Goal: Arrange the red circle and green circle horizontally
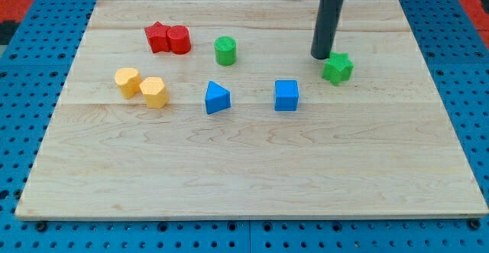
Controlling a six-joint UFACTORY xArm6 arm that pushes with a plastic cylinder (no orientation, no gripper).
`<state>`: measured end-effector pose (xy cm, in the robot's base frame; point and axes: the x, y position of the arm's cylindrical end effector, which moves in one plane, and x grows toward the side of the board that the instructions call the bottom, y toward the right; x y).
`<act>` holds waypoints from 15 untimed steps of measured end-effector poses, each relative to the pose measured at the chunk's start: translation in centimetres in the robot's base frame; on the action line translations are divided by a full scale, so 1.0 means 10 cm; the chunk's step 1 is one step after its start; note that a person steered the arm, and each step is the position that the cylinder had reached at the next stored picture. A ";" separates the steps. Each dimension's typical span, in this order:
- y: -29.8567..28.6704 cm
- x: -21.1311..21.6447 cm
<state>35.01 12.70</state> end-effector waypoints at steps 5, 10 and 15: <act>-1.72 -0.84; -3.43 -0.85; -2.83 -0.65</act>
<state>28.50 -15.59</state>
